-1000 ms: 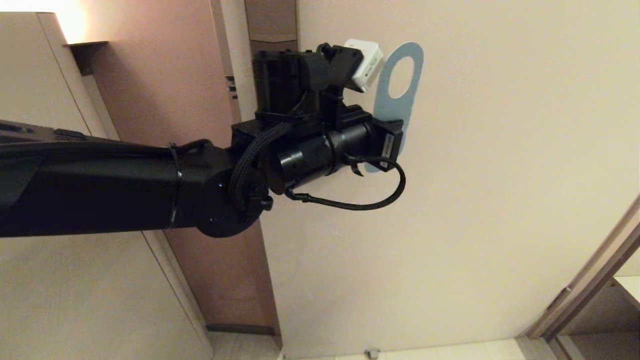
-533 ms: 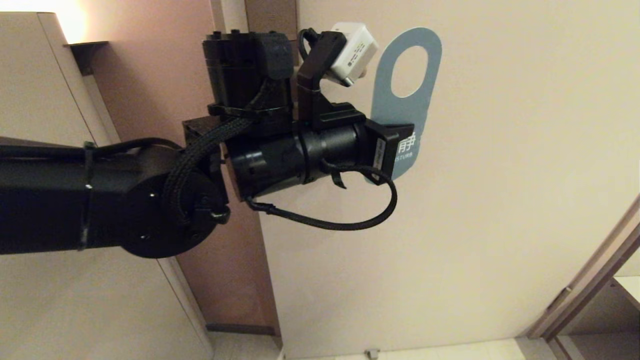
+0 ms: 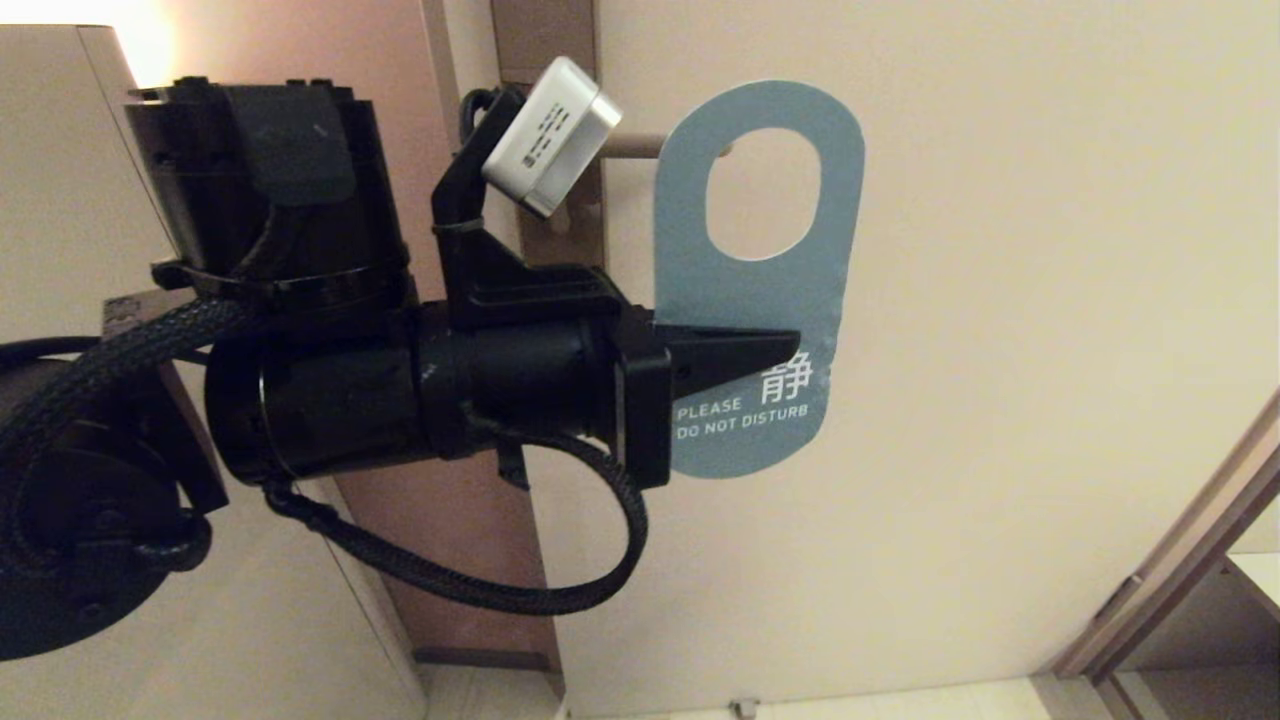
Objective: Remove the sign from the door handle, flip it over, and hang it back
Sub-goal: Hand it to the other hand
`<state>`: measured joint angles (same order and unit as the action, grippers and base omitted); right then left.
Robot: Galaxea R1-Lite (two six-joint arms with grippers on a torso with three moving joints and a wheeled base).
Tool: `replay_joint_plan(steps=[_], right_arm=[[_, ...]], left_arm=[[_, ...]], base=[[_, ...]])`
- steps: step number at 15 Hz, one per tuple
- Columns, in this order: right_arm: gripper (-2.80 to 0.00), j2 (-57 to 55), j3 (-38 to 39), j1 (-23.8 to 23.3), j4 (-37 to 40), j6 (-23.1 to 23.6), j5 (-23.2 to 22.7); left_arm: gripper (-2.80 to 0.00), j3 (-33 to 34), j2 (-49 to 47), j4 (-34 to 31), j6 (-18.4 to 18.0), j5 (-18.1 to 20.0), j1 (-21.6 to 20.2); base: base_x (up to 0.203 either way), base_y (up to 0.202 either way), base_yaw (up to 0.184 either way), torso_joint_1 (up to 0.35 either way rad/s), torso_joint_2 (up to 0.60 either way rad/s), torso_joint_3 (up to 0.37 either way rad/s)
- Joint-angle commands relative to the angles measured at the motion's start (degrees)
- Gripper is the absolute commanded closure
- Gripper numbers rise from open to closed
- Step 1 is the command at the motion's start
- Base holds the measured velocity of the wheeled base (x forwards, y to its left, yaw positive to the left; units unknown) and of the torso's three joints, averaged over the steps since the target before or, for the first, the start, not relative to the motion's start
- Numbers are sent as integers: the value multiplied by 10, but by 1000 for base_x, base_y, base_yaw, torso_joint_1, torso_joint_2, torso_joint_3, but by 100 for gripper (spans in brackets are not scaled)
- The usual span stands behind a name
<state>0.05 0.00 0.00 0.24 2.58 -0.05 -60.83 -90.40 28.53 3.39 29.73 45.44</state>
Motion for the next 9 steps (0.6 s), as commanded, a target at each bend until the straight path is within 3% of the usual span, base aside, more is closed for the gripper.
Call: replay_joint_plan(steps=[1,7,9], right_arm=[[0,0,0,0,0,1,0],[0,0,0,0,0,1,0],[0,0,0,0,0,1,-1]], left_arm=[[0,30,30,2,1,27,-14],[0,48,5,6,1,39,-39],[0,52,-28,54,2,41,-51]], base=[[0,0,0,0,0,0],[0,0,0,0,0,0],[0,0,0,0,0,0]])
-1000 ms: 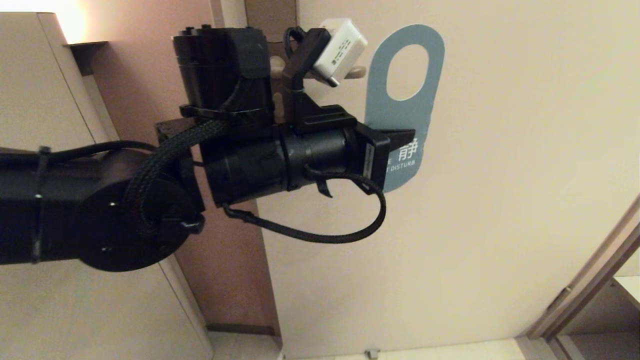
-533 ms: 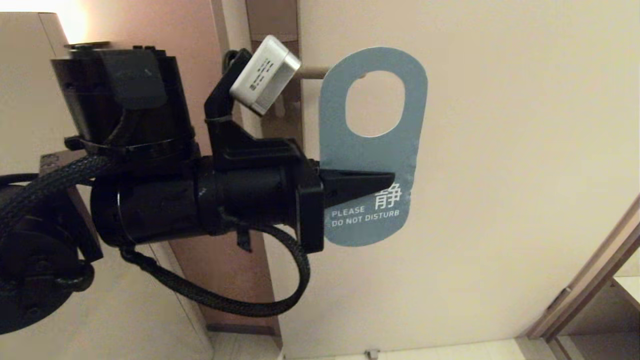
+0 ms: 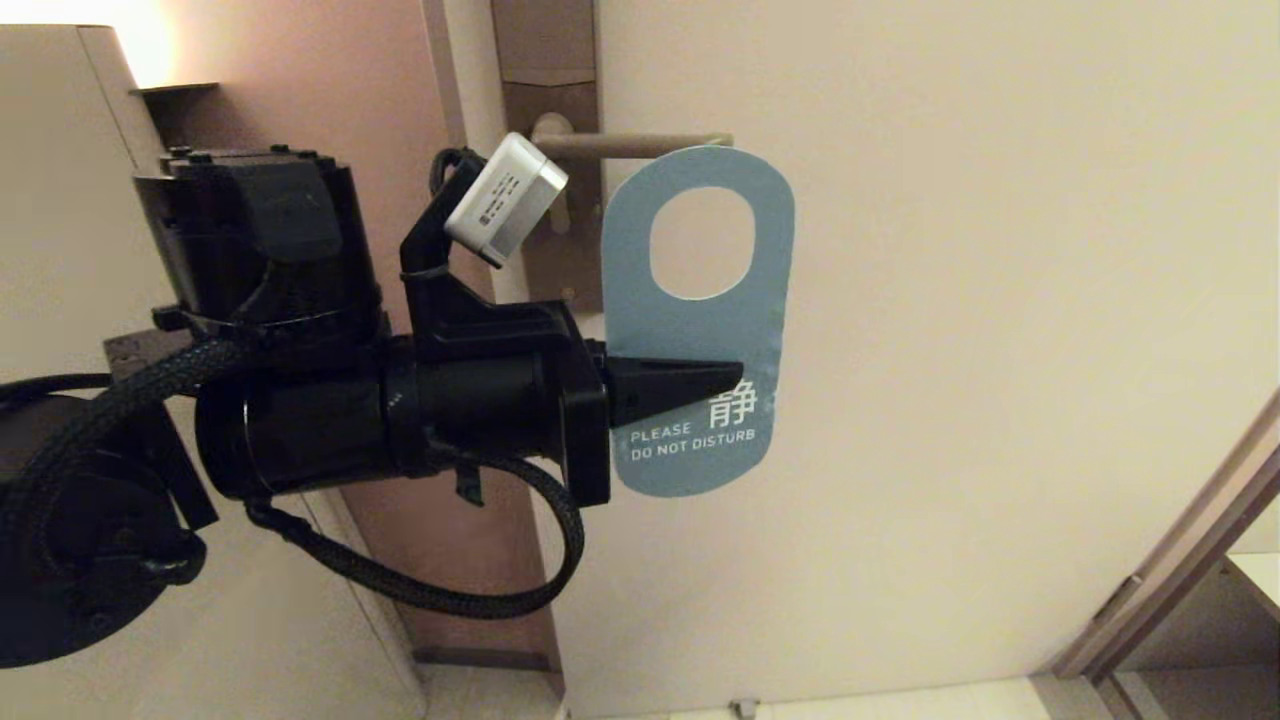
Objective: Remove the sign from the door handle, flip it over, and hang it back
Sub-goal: Hand it to the other hand
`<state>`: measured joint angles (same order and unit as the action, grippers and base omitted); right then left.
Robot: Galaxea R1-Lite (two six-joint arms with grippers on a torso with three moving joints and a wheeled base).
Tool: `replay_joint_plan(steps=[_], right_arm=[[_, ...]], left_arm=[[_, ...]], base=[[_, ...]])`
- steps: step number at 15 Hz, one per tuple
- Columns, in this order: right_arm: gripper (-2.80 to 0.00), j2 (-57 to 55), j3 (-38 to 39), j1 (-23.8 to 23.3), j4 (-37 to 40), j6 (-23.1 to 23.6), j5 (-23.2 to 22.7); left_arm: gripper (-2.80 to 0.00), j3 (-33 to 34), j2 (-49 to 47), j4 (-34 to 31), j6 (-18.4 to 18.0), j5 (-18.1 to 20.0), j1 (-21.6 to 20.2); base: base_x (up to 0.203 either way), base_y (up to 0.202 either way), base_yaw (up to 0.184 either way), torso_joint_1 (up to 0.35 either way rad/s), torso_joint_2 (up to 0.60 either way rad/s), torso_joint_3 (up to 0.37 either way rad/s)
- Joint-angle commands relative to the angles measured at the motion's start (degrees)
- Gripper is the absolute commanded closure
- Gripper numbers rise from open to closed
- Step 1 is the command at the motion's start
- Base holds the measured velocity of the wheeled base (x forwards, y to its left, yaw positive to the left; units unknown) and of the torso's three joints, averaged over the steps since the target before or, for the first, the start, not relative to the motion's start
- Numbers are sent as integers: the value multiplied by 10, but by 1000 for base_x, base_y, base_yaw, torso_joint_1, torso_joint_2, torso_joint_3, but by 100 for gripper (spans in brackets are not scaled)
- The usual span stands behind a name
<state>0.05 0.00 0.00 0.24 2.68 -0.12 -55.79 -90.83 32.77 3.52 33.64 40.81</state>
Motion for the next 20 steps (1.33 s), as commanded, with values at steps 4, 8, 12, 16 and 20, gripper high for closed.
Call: replay_joint_plan(steps=[4,8,12,16,20], right_arm=[[0,0,0,0,0,-1,0],[0,0,0,0,0,0,-1],[0,0,0,0,-1,2,0],[0,0,-20,0,17,2,-4],[0,-7,-113,0,114,-1,-12]], left_arm=[[0,5,-89,109,0,9,-12],[0,4,-104,110,0,54,-10],[0,4,-108,113,-2,54,0],[0,5,-104,114,-3,53,-2],[0,7,-96,132,-2,53,-1]], base=[[0,0,0,0,0,0],[0,0,0,0,0,0],[0,0,0,0,0,0],[0,0,0,0,0,0],[0,0,0,0,0,0]])
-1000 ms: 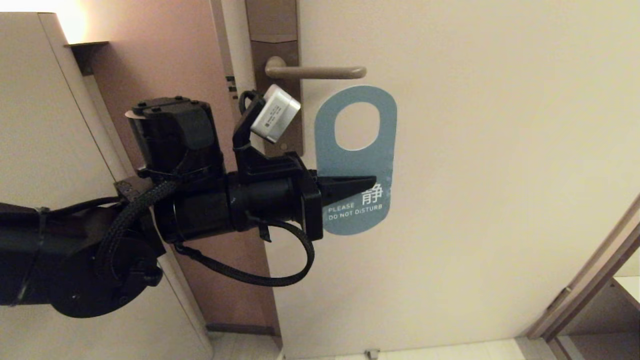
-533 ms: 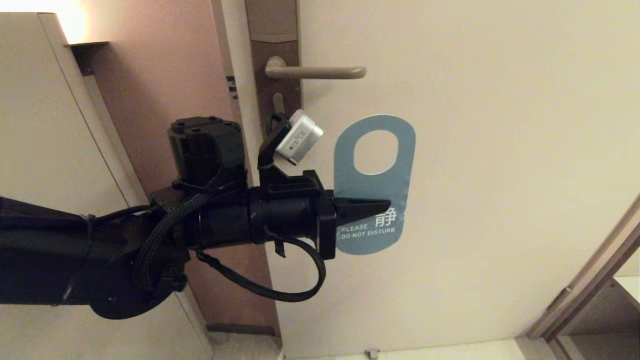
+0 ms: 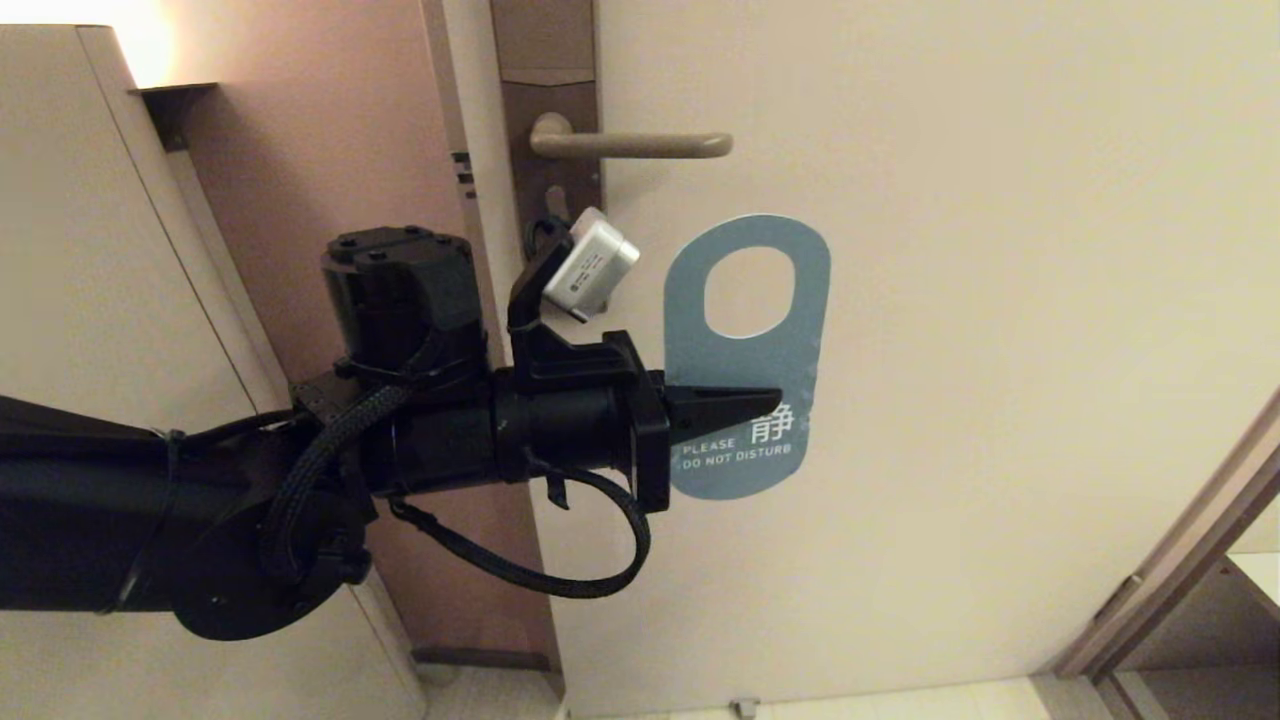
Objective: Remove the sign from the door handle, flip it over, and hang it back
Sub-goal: Hand it to the other hand
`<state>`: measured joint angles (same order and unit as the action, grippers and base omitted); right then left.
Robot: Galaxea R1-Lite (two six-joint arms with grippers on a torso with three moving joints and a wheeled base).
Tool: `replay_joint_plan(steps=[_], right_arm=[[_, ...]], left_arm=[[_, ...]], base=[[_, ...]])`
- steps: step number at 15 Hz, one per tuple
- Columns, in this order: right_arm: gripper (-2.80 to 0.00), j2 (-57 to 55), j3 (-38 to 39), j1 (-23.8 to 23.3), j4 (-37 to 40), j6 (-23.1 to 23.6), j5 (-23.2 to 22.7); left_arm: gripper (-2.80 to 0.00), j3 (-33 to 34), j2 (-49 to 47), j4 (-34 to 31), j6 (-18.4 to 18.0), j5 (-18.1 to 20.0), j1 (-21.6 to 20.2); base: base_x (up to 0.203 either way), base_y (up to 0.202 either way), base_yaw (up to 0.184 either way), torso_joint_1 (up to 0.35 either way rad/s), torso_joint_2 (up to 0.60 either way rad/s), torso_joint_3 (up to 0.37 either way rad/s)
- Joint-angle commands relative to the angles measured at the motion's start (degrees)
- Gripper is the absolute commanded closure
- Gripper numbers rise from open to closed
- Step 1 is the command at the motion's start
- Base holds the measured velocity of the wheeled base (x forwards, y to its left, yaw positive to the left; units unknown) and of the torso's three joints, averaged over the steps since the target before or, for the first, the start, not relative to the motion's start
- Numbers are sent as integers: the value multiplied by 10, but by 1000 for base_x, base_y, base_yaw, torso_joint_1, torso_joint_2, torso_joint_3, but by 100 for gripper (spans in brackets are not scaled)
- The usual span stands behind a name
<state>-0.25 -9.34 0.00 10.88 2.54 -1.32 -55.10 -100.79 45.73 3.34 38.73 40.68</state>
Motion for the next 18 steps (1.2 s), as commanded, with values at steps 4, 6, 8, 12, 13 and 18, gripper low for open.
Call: replay_joint_plan(steps=[4,6,8,12,13,18], right_arm=[[0,-92,-66,4,11,0,0],[0,-171,-99,8,-12,0,1],[0,-262,-140,10,-45,0,0],[0,-429,-184,11,-143,-1,-29],[0,-463,-188,11,-169,-1,-58],[0,-593,-194,11,-269,0,-337]], left_arm=[[0,1,19,0,2,2,0],[0,1,22,1,2,2,0],[0,-1,24,1,2,2,0],[0,-1,24,0,2,3,1],[0,-1,24,-1,2,3,3],[0,-1,23,-1,2,3,23]], base=[[0,0,0,0,0,0],[0,0,0,0,0,0],[0,0,0,0,0,0],[0,0,0,0,0,0],[0,0,0,0,0,0],[0,0,0,0,0,0]])
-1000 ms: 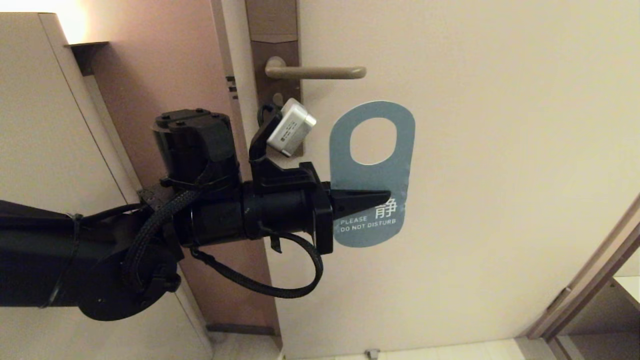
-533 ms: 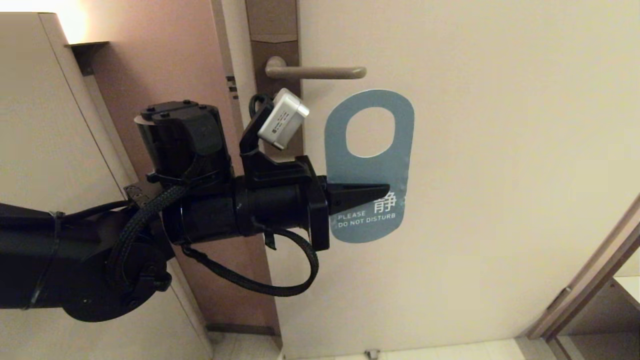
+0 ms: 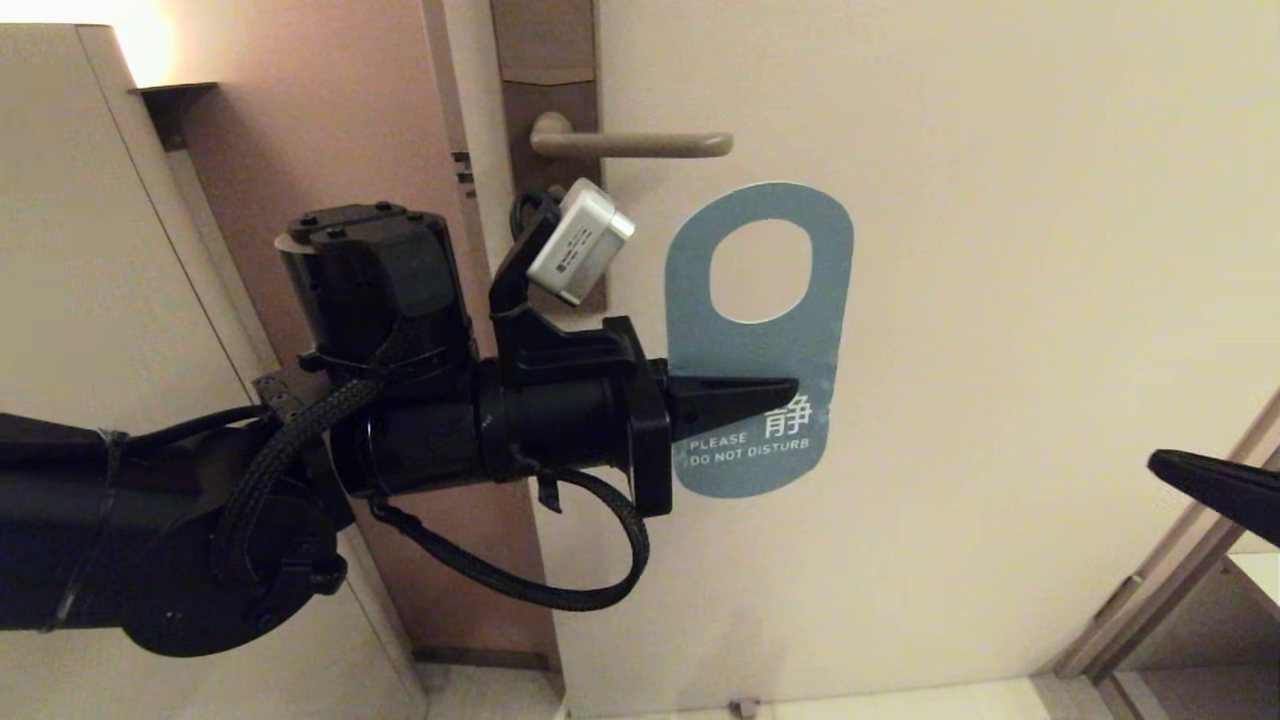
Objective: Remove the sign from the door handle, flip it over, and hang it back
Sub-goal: Hand it to the other hand
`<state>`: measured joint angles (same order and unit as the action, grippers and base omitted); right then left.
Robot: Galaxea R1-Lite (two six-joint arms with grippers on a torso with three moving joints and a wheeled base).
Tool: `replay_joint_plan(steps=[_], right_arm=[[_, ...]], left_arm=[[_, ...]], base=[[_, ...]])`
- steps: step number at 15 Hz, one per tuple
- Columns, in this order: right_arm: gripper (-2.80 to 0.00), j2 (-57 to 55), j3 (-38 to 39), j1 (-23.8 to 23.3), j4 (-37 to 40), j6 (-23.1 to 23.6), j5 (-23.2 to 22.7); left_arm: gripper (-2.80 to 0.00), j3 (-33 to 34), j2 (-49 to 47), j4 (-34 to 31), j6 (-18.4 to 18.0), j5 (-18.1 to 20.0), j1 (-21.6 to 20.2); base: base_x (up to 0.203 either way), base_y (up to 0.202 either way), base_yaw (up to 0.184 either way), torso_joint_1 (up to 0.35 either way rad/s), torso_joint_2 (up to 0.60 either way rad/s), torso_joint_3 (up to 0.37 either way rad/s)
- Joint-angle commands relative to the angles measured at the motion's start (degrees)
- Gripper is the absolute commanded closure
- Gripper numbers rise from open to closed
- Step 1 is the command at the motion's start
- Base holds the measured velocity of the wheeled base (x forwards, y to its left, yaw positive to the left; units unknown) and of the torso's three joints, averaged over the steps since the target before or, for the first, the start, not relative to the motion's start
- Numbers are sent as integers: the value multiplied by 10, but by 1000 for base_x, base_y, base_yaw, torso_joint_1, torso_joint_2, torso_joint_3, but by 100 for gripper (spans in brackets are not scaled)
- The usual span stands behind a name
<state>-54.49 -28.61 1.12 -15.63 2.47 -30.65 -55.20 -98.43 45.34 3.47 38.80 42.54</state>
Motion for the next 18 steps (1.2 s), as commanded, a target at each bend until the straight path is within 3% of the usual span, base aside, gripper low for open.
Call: replay_joint_plan(steps=[1,4,5,9,15,16,18], right_arm=[[0,-74,-1,0,-28,0,-89],[0,-125,-2,2,-81,0,-230],[0,-135,-2,18,-87,1,-249],[0,-153,-7,119,-90,2,-256],[0,-212,-27,134,-147,3,-257],[-280,-216,-28,135,-150,3,-257],[-280,-217,-27,137,-150,4,-257]], left_arm=[[0,0,-1,3,0,2,8],[0,-1,-1,3,0,1,14],[0,0,0,3,0,1,15],[0,-1,-3,3,0,0,15],[0,-1,-10,3,1,0,32],[0,-1,-11,3,1,0,31],[0,-1,-10,3,1,0,31]], base=[[0,0,0,0,0,0],[0,0,0,0,0,0],[0,0,0,0,0,0],[0,0,0,0,0,0],[0,0,0,0,0,0],[0,0,0,0,0,0],[0,0,0,0,0,0]])
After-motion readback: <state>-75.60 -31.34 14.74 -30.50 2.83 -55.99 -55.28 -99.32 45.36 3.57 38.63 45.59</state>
